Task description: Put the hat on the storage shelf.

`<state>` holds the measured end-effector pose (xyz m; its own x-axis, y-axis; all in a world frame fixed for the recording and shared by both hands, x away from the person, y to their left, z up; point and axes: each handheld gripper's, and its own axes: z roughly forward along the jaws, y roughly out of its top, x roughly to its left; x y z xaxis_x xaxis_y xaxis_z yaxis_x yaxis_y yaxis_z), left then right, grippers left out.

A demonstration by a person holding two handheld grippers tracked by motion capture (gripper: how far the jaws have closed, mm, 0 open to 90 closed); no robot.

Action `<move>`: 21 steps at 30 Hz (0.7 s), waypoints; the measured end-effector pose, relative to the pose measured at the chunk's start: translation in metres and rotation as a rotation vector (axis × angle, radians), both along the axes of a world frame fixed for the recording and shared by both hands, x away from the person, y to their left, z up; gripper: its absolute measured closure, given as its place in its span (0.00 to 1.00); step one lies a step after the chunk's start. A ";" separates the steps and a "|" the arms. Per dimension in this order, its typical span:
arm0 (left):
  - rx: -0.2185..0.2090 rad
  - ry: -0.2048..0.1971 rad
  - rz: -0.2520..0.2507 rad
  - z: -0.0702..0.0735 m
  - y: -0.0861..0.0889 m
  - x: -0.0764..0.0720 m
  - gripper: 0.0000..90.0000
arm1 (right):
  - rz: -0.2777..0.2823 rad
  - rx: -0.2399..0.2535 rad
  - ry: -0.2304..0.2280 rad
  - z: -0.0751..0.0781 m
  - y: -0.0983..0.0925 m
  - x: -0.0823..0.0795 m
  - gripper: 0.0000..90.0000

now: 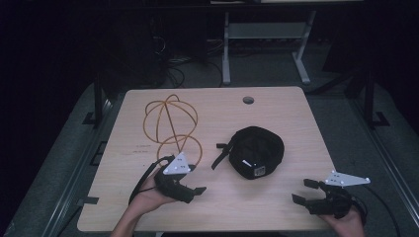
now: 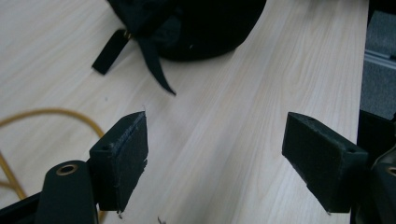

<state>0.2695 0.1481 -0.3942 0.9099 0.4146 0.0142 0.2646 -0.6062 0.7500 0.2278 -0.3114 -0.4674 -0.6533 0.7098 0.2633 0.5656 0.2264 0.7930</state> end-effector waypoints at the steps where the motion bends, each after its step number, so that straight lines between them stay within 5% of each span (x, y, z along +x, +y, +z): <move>1: 0.012 -0.004 -0.014 0.004 -0.004 0.001 0.25 | 0.003 0.000 -0.001 0.000 0.000 0.000 0.18; 9: 0.034 -0.019 -0.094 0.024 -0.038 0.011 0.27 | 0.023 0.001 0.002 -0.001 0.002 0.001 0.18; 21: 0.070 -0.029 -0.184 0.034 -0.087 0.028 0.27 | 0.028 -0.003 0.000 0.000 0.002 0.001 0.18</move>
<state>0.2974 0.0611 -0.3602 0.9690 0.2384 0.0643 0.1236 -0.6937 0.7096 0.2289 -0.3096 -0.4678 -0.6731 0.6919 0.2612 0.5589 0.2447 0.7923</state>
